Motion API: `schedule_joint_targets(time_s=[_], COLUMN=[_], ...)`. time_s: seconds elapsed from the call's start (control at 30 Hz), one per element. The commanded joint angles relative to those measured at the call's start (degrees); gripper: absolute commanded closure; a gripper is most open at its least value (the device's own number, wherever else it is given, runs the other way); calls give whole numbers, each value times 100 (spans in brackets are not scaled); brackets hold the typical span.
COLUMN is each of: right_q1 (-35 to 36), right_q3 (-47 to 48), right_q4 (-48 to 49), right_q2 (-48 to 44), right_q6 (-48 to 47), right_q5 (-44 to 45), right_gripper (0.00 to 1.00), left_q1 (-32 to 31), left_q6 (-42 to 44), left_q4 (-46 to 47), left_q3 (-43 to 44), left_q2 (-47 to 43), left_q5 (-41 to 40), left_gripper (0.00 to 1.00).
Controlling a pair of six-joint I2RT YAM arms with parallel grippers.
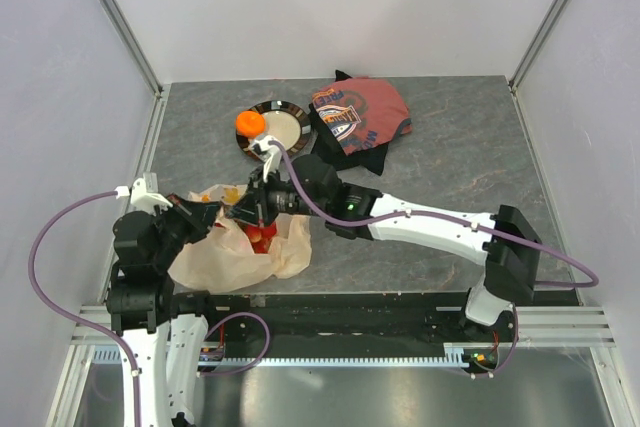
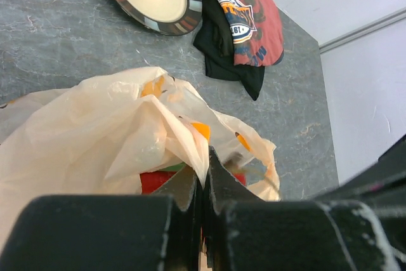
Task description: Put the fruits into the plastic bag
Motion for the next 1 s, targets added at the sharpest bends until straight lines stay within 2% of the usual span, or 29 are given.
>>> schedule_joint_targets(time_s=[0.0, 0.1, 0.23, 0.43, 0.97], right_q1=[244, 253, 183, 86, -529], right_q3=[664, 621, 743, 691, -250], right_q4=[370, 564, 2, -34, 151], right_q2=[387, 607, 1002, 1258, 704], right_q6=[190, 419, 147, 278, 788], right_q5=[-616, -608, -441, -370, 341], right_gripper=[100, 100, 100, 100, 99], left_q1=[6, 6, -3, 6, 6], left_q6=[-128, -119, -93, 30, 74], left_q4=[15, 15, 15, -38, -187], left_q3=[182, 217, 209, 288, 235], left_q2=[-10, -80, -89, -45, -151], left_q5=[-59, -226, -244, -270, -464], left_gripper=[98, 98, 98, 98, 98])
